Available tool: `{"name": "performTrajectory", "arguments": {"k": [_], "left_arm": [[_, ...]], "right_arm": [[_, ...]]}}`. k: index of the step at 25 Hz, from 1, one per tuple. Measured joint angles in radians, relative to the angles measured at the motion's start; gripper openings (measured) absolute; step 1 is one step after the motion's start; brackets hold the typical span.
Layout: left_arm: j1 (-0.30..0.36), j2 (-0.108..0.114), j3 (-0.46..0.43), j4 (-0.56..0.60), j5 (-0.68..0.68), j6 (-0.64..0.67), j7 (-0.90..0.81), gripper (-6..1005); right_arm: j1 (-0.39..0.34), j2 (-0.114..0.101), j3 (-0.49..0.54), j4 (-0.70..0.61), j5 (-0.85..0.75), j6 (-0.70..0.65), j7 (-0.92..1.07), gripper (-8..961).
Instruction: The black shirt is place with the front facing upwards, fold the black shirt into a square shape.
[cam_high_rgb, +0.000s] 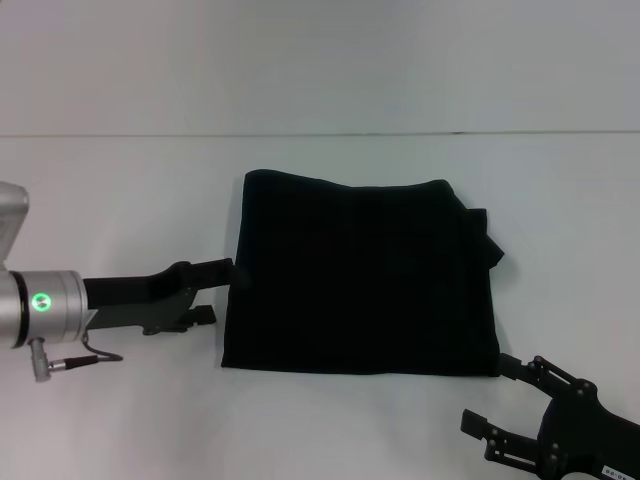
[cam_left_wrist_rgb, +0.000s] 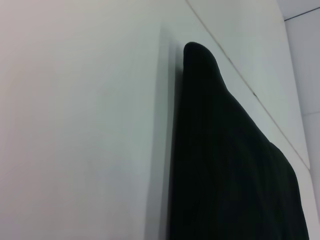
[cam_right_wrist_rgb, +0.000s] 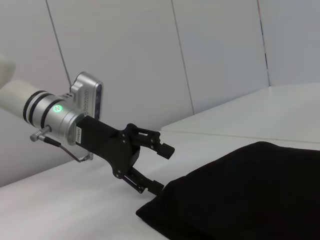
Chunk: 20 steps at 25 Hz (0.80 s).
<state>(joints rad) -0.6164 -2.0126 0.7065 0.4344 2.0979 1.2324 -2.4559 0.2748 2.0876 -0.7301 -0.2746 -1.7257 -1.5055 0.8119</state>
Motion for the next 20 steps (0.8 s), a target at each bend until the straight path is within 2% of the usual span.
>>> {"name": "performTrajectory", "arguments": {"k": [8, 20], "left_arm": [[-0.001, -0.009, 0.002, -0.008, 0.001, -0.001, 0.0, 949], [-0.012, -0.037, 0.016, -0.01, -0.002, 0.054, 0.0, 950]], "right_arm": [[0.001, 0.0, -0.004, 0.001, 0.0, -0.003, 0.001, 945], [0.0, 0.0, -0.006, 0.003, 0.0, -0.005, 0.001, 945]]}}
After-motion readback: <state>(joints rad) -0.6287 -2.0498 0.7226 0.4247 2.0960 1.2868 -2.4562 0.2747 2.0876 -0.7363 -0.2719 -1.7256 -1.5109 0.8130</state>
